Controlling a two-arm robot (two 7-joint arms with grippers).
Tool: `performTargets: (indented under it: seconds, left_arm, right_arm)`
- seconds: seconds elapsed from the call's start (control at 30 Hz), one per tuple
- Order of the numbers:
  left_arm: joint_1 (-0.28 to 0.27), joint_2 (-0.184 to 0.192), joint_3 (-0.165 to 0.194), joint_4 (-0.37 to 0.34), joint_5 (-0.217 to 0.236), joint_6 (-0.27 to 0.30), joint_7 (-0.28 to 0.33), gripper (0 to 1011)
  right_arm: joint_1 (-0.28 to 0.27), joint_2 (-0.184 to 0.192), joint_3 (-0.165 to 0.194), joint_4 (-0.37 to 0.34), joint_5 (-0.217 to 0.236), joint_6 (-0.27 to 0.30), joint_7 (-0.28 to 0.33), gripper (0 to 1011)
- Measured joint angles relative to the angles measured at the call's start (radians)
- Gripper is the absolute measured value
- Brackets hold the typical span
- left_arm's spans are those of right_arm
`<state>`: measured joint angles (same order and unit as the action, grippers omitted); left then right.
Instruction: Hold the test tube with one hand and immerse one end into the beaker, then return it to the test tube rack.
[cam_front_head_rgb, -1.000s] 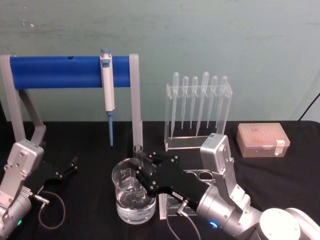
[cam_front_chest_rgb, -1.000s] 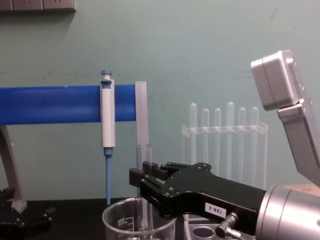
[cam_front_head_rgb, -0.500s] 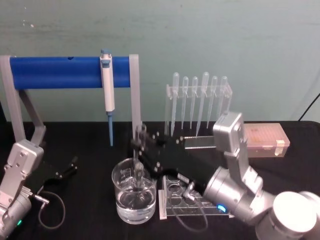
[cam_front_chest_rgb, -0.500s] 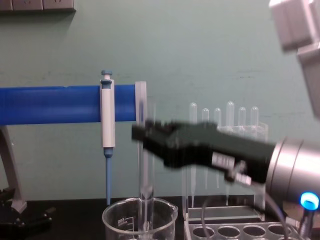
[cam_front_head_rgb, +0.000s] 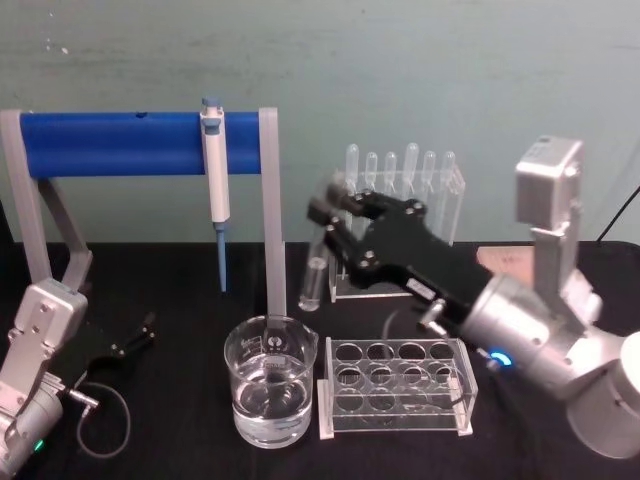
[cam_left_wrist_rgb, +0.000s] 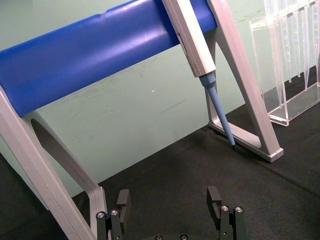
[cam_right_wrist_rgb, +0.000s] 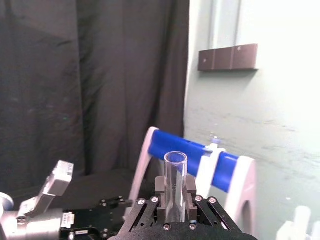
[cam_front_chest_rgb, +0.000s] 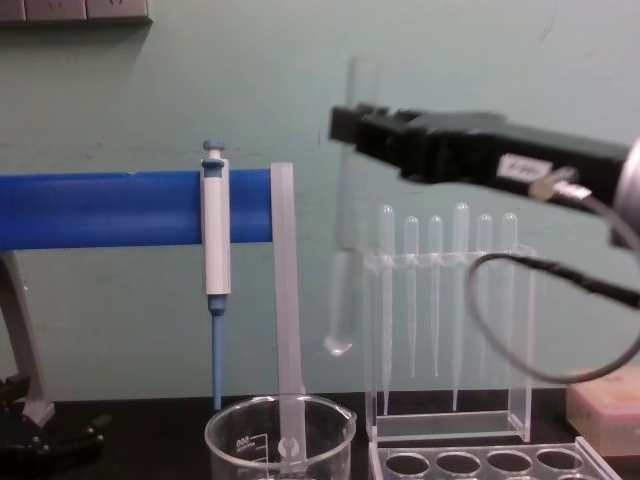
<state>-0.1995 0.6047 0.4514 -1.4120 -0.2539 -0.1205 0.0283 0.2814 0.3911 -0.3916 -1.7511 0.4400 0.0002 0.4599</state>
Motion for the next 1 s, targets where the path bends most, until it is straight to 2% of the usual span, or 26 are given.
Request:
performTargets:
  seconds: [0.03,0.07,0.13,0.17,0.3,0.57,0.7,1.0]
  left_arm:
    - [0.0,0.0,0.0,0.0,0.0,0.0,0.0,1000]
    - [0.0,0.0,0.0,0.0,0.0,0.0,0.0,1000]
    - [0.0,0.0,0.0,0.0,0.0,0.0,0.0,1000]
    - [0.0,0.0,0.0,0.0,0.0,0.0,0.0,1000]
    - [0.0,0.0,0.0,0.0,0.0,0.0,0.0,1000]
    - [0.0,0.0,0.0,0.0,0.0,0.0,0.0,1000]
    - [0.0,0.0,0.0,0.0,0.0,0.0,0.0,1000]
    - [0.0,0.0,0.0,0.0,0.0,0.0,0.0,1000]
  right_arm:
    - [-0.017,0.023,0.019,-0.027,0.007,0.005,-0.016,226]
    - [-0.016,0.022,0.019,-0.026,0.007,0.005,-0.016,226]
    - [-0.052,0.051,0.044,-0.051,0.014,0.002,-0.028,226]
    - [-0.092,0.07,0.062,-0.063,0.019,-0.006,-0.038,226]
    - [-0.16,0.094,0.097,-0.072,0.03,-0.032,-0.053,226]
    - [-0.188,0.097,0.108,-0.07,0.015,-0.053,-0.063,226]
    - [-0.186,0.085,0.1,-0.043,-0.013,-0.069,-0.065,226]
    - [-0.178,0.056,0.085,0.015,-0.042,-0.091,-0.058,226]
